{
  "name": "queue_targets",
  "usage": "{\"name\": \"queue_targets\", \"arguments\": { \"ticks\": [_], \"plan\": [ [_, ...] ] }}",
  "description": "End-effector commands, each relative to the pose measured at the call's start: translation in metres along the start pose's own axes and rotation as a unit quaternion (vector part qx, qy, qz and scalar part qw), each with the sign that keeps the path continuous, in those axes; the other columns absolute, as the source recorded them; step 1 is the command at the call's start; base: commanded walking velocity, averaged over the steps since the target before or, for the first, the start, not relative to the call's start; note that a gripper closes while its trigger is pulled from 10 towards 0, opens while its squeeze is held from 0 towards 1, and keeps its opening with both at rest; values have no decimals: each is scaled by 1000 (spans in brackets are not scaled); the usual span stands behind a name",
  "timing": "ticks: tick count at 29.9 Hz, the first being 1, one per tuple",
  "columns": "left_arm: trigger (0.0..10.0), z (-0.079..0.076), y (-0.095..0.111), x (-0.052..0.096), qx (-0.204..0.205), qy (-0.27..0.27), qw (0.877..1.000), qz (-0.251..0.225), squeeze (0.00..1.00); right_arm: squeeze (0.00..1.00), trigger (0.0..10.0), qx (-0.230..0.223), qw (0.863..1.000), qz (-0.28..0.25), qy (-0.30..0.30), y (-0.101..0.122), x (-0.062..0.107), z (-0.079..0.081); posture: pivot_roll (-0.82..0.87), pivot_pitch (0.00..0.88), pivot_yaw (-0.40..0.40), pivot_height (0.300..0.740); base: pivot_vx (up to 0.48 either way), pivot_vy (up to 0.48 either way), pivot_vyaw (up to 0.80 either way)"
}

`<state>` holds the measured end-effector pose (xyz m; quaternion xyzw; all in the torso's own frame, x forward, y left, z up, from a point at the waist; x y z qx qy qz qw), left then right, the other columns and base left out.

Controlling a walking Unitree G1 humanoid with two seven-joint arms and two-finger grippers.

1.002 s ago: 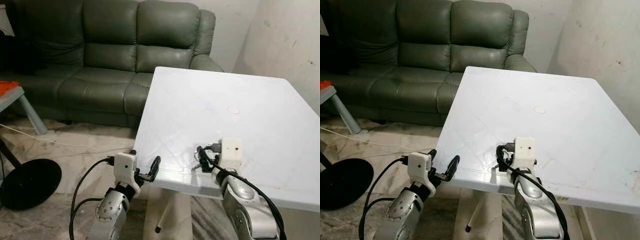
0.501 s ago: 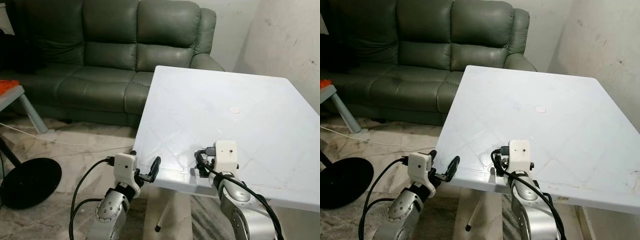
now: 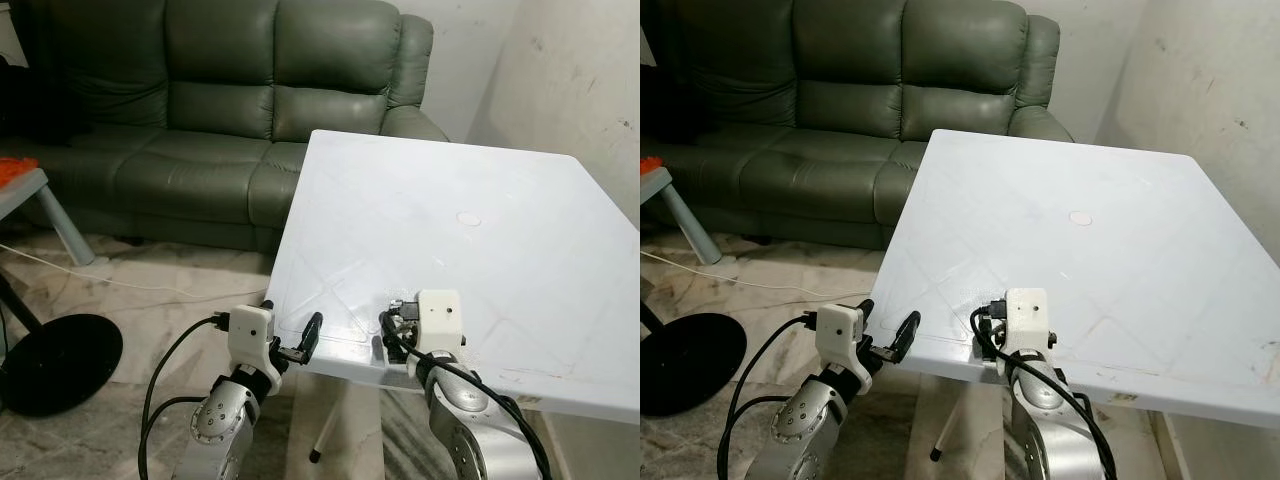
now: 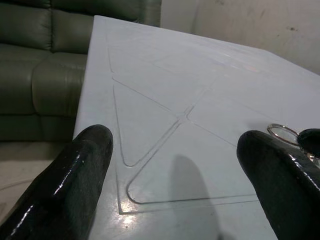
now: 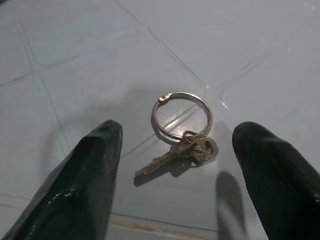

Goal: Hang keys on a hook

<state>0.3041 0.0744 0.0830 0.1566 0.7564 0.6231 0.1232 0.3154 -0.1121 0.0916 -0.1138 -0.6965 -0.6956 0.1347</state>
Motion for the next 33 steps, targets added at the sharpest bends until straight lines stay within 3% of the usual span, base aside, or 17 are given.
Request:
{"name": "queue_targets", "arguments": {
  "ticks": [1, 11, 18, 20, 21, 22, 23, 24, 25, 26, 27, 33],
  "plan": [
    [10000, -3, 4, -1, 2, -1, 1000, -5, 0, 0, 10000, -12, 1000, -2, -11, 3, -4, -1, 1, 49, -69, 740, 0, 0, 0],
    [10000, -1, 6, -1, 2, 2, 1000, -8, 0, 0, 10000, -20, 999, 12, -30, -2, -13, 5, 10, 49, -70, 740, 0, 0, 0],
    [10000, -1, 7, -1, 3, 5, 1000, -10, 0, 0, 10000, 17, 999, 34, -33, -18, -12, 0, 12, 47, -75, 740, 0, 0, 0],
    [10000, -1, 8, -1, 3, 6, 1000, -12, 0, 0, 8784, 20, 999, 42, -27, -23, -11, -1, 11, 47, -76, 740, 0, 0, 0],
    [10000, -1, 8, -1, 3, 6, 1000, -12, 0, 0, 8784, 20, 999, 42, -27, -23, -11, -1, 11, 47, -76, 740, 0, 0, 0],
    [10000, -1, 8, -1, 3, 6, 1000, -12, 0, 0, 6667, 21, 999, 43, -24, -24, -11, -1, 11, 47, -76, 740, 0, 0, 0],
    [10000, -1, 8, -2, 3, 7, 1000, -12, 0, 0, 6078, 22, 999, 44, -22, -25, -10, -2, 11, 45, -80, 740, 0, 0, 0],
    [10000, -1, 8, -2, 3, 8, 1000, -13, 0, 0, 3490, 25, 998, 44, -21, -26, -10, -4, 10, 45, -83, 740, 0, 0, 0],
    [10000, -1, 8, -1, 3, 8, 1000, -13, 0, 0, 3490, 26, 999, 42, -20, -26, -9, -4, 10, 45, -83, 740, 0, 0, 0],
    [10000, -1, 8, -1, 4, 8, 1000, -13, 0, 0, 2235, 25, 999, 37, -16, -25, -9, -4, 10, 45, -83, 740, 0, 0, 0],
    [10000, -1, 7, -1, 4, 9, 1000, -13, 0, 0, 0, 24, 999, 33, -15, -24, -9, -3, 10, 45, -83, 740, 0, 0, 0],
    [10000, -1, 8, -1, 3, 12, 1000, -14, 0, 0, 0, 19, 999, 35, -12, -24, -8, -5, 14, 42, -88, 740, 0, 0, 0]
  ]
}}
Point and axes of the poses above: a point about 5 cm out from each wrist's last joint towards the gripper, its own x axis pointing back from the gripper into the wrist, its own y axis along the axis of the wrist's last joint, z = x × y, the point moved 4 cm from there along -x, pointing out of the wrist towards the gripper, and after that the axes turned 2 degrees about x, right-handed, at the moved point
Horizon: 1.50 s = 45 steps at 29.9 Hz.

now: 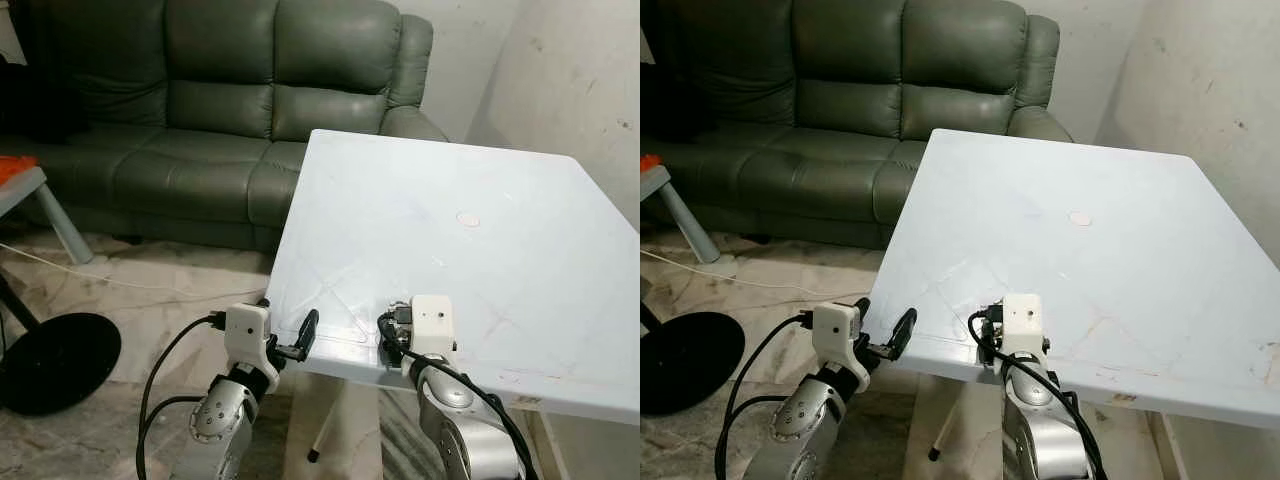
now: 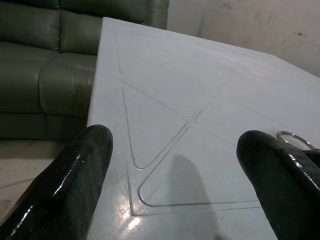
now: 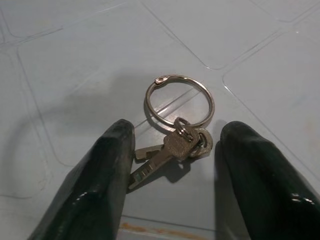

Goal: Hang keys on a hook

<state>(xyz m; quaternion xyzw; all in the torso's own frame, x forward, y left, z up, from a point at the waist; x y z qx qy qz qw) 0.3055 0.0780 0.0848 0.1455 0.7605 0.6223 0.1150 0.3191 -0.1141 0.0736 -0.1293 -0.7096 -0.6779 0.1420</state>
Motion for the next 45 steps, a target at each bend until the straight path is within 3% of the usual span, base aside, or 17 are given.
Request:
{"name": "queue_targets", "arguments": {
  "ticks": [1, 29, 32, 45],
  "plan": [
    [10000, -4, 5, -1, 1, -1, 1000, -10, 0, 0, 0, -2, 1000, 18, -1, -8, 1, -3, 13, 39, -89, 740, 0, 0, 0],
    [10000, -4, 9, -7, -9, -5, 1000, -19, 0, 0, 0, -24, 1000, -6, 14, -3, 2, -5, 7, 5, -76, 740, 0, 0, 0],
    [10000, -4, 10, -8, -9, -4, 1000, -21, 0, 0, 0, -52, 998, -25, 9, 6, 0, -10, 8, 5, -77, 740, 0, 0, 0],
    [10000, -4, 12, -9, -9, 0, 1000, -25, 0, 0, 0, -97, 992, -80, 13, 26, 2, -14, 10, 22, -77, 740, 0, 0, 0]
  ]
}}
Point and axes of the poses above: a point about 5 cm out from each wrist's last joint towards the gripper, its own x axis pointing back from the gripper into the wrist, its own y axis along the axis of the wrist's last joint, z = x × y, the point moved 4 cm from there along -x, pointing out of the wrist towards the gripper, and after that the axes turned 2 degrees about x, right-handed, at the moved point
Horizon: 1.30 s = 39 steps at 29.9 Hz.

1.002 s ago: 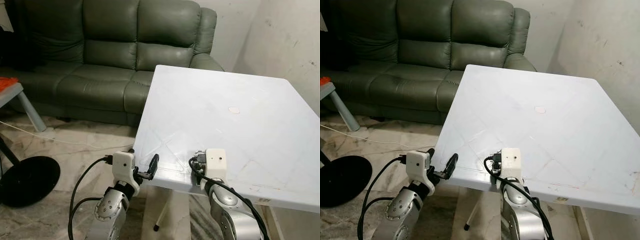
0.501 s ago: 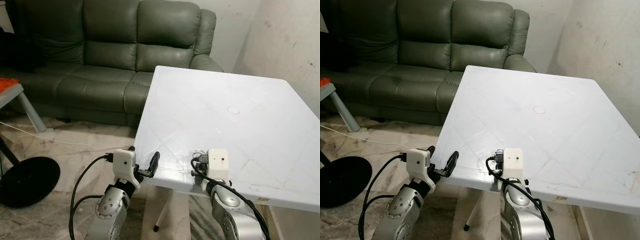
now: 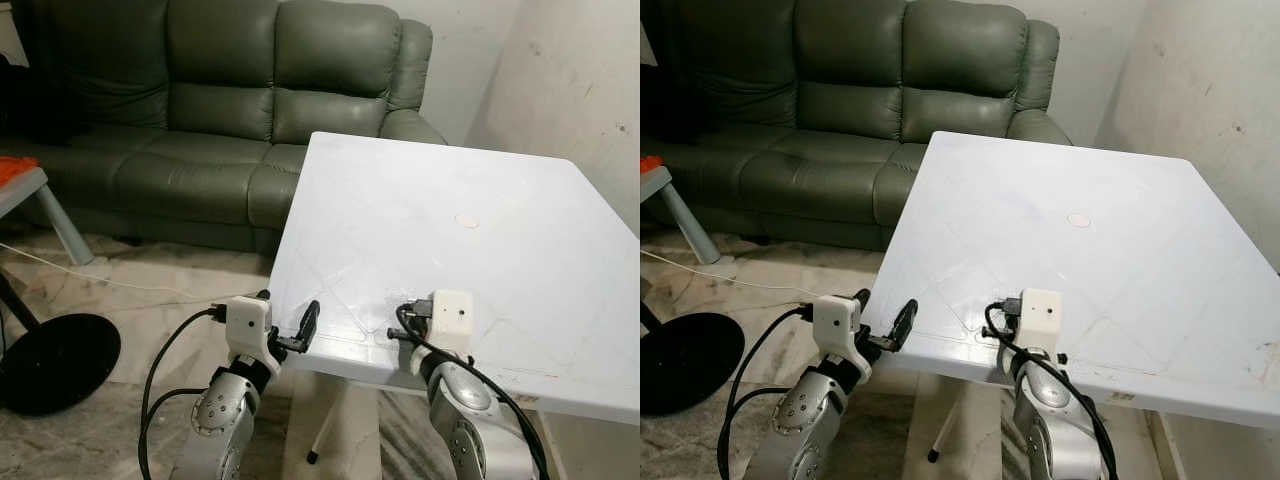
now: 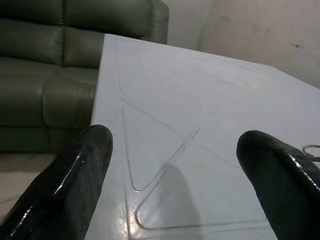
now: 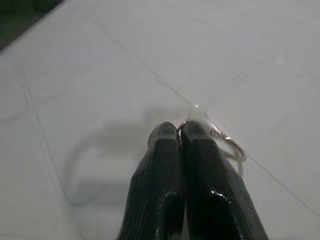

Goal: Hang keys on a hook

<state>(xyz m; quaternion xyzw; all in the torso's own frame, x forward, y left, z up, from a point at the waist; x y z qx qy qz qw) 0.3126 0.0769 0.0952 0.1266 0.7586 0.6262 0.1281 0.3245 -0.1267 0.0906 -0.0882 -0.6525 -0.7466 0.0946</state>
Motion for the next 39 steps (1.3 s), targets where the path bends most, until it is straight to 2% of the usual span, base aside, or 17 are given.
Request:
{"name": "queue_targets", "arguments": {
  "ticks": [1, 2, 3, 4, 5, 6, 7, 8, 10, 12, 14, 19, 20, 21, 26, 33, 39],
  "plan": [
    [10000, -3, 2, -3, -2, -3, 1000, -5, 0, 0, 0, -14, 1000, -24, 4, 11, -1, 1, 10, 23, -77, 740, 0, 0, 0],
    [10000, -3, 4, -4, -4, -4, 1000, -7, 0, 0, 0, -14, 995, -93, 30, 28, 3, 3, 11, 23, -78, 740, 0, 0, 0],
    [10000, -3, 4, -5, -6, -5, 1000, -8, 0, 0, 0, -4, 991, -127, 45, 36, 6, 6, 10, 24, -78, 740, 0, 0, 0],
    [10000, -3, 5, -6, -6, -6, 1000, -9, 0, 0, 8000, 11, 987, -148, 65, 41, 9, 8, 10, 24, -78, 740, 0, 0, 0],
    [10000, -2, 7, -8, 1, -5, 1000, -12, 0, 0, 10000, 35, 978, -179, 101, 49, 14, 12, 7, 23, -76, 740, 0, 0, 0],
    [10000, -2, 7, -8, 3, -4, 1000, -13, 0, 0, 10000, 39, 976, -185, 109, 50, 15, 13, 7, 23, -76, 740, 0, 0, 0],
    [10000, -2, 8, -9, 4, -6, 1000, -13, 0, 0, 10000, 14, 976, -188, 110, 53, 15, 10, 6, 25, -76, 740, 0, 0, 0],
    [10000, -2, 8, -9, 4, -6, 1000, -13, 0, 0, 10000, 14, 976, -188, 110, 53, 15, 10, 6, 25, -76, 740, 0, 0, 0],
    [10000, -2, 10, -12, -2, -12, 1000, -18, 0, 0, 10000, -63, 971, -196, 122, 62, 16, 4, 4, 26, -80, 740, 0, 0, 0],
    [10000, -1, 15, -17, 2, -16, 1000, -25, 0, 0, 10000, -84, 960, -232, 129, 76, 19, -1, -3, 26, -77, 740, 0, 0, 0],
    [10000, 0, 19, -21, 1, -15, 999, -30, 0, 0, 10000, -78, 958, -245, 131, 79, 20, -2, -5, 26, -76, 740, 0, 0, 0],
    [10000, 10, 46, -35, -5, -8, 997, -72, 0, 0, 10000, -38, 956, -269, 113, 84, 19, -9, -13, 23, -71, 740, 0, 0, 0],
    [10000, 10, 46, -35, -5, -8, 997, -72, 0, 0, 10000, -38, 956, -269, 113, 84, 19, -9, -13, 23, -71, 740, 0, 0, 0],
    [10000, 13, 55, -37, 13, -7, 996, -83, 0, 0, 10000, -15, 956, -275, 101, 87, 20, -10, -13, 23, -71, 740, 0, 0, 0],
    [10000, 21, 80, -35, 16, 7, 991, -130, 0, 0, 10000, 20, 952, -292, 89, 93, 25, -10, -17, 12, -62, 740, 0, 0, 0],
    [10000, 25, 75, -21, 36, 32, 989, -137, 0, 0, 10000, 46, 951, -301, 56, 90, 33, -17, -13, 0, -57, 740, 0, 0, 0],
    [10000, 33, 57, -1, 43, 60, 989, -131, 0, 0, 10000, 61, 958, -279, 31, 65, 40, -28, -9, 0, -58, 740, 0, 0, 0]
  ]
}}
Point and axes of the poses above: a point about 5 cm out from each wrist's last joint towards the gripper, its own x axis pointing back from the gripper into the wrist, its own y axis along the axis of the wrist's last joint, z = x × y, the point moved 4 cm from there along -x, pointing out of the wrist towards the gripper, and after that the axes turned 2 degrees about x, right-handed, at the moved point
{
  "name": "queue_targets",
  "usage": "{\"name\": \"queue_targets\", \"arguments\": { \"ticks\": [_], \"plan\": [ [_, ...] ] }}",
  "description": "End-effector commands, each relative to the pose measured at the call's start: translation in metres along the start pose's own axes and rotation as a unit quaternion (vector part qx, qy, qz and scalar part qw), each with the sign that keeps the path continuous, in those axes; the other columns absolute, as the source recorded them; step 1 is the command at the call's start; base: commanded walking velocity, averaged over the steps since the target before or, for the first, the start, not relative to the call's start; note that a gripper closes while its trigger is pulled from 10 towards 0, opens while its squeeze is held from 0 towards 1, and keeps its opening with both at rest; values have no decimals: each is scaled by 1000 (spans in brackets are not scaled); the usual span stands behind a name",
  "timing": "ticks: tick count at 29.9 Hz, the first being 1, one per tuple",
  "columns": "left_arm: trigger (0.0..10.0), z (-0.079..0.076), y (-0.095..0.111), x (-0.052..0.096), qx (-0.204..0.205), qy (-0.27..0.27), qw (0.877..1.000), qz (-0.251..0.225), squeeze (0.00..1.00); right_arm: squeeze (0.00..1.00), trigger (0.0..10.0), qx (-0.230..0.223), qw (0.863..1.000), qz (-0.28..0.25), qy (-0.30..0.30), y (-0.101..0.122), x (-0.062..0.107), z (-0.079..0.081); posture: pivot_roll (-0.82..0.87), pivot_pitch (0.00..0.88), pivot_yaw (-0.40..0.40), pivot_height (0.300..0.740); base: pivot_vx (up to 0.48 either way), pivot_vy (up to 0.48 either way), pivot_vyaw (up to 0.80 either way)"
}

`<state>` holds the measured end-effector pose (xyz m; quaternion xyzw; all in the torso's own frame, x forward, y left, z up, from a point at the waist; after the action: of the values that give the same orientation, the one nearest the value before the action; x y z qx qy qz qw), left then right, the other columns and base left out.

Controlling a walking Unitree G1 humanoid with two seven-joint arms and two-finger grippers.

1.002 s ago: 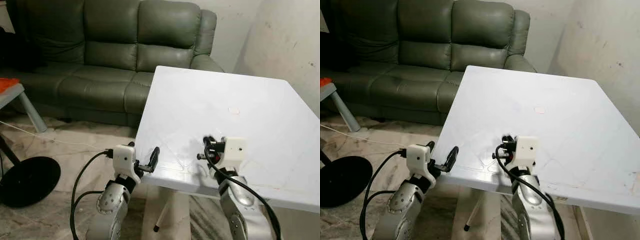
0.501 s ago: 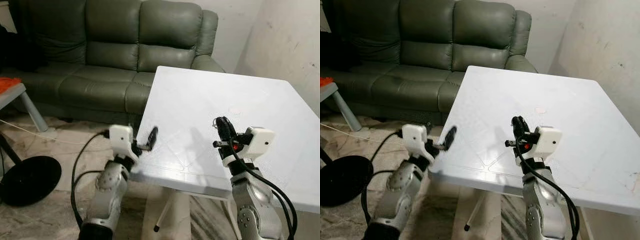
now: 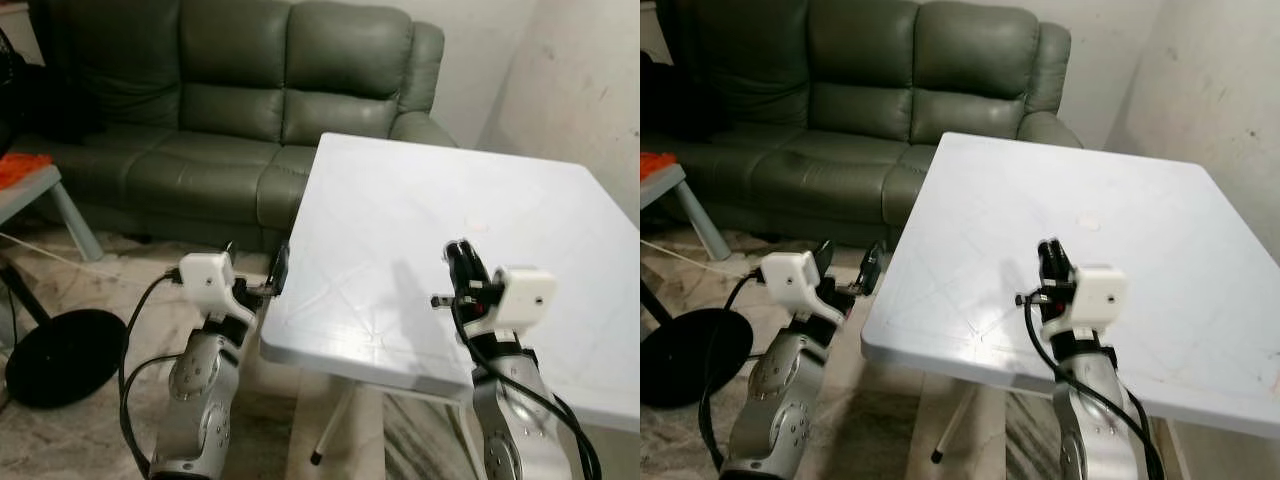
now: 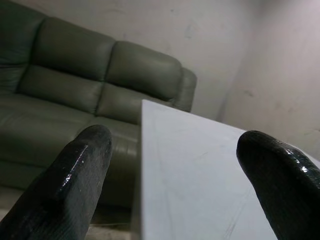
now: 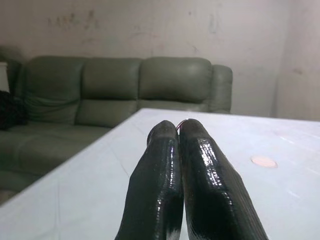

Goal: Hang keys on a hook

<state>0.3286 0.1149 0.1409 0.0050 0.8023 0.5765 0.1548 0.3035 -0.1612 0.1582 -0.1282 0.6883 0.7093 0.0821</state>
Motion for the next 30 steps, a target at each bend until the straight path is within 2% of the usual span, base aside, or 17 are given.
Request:
{"name": "queue_targets", "arguments": {
  "ticks": [1, 7, 11, 15, 18, 23, 30],
  "plan": [
    [10000, 3, 3, 2, -3, 7, 1000, -5, 0, 0, 10000, 9, 1000, -4, -11, 0, 3, -4, -9, 0, -58, 740, 0, 0, 0],
    [10000, 30, -5, 9, -16, 45, 999, 14, 0, 0, 10000, 29, 998, 31, -45, -17, 12, -19, -8, 0, -55, 740, 0, 0, 0],
    [10000, 32, -1, 4, -18, 47, 999, 10, 0, 0, 10000, 31, 997, 44, -49, -21, 10, -21, -10, 0, -49, 740, 0, 0, 0],
    [10000, 33, 6, -8, -24, 46, 999, 5, 0, 0, 10000, 37, 996, 56, -54, -24, 5, -22, -6, 0, -45, 740, 0, 0, 0],
    [10000, 37, 7, -16, -31, 56, 998, 12, 0, 0, 10000, 37, 996, 59, -54, -24, -2, -22, -8, 0, -43, 740, 0, 0, -748],
    [10000, 38, 3, -18, -24, 65, 997, 19, 0, 0, 10000, 39, 996, 57, -51, -22, -8, -21, -22, 0, -36, 740, 0, 0, -788],
    [10000, 36, 1, -18, -22, 62, 998, 20, 0, 0, 10000, 36, 996, 62, -53, -24, -8, -20, -16, 2, -44, 740, 0, 0, -788]
  ]
}}
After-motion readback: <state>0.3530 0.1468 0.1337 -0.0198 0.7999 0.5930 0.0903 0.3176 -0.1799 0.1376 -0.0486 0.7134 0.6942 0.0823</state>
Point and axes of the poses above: a point about 5 cm out from each wrist's last joint towards the gripper, its own x axis pointing back from the gripper into the wrist, its own y axis along the axis of the wrist's last joint, z = x × y, the point moved 4 cm from there along -x, pointing out of the wrist towards the gripper, and after that the axes turned 2 degrees about x, right-handed, at the moved point
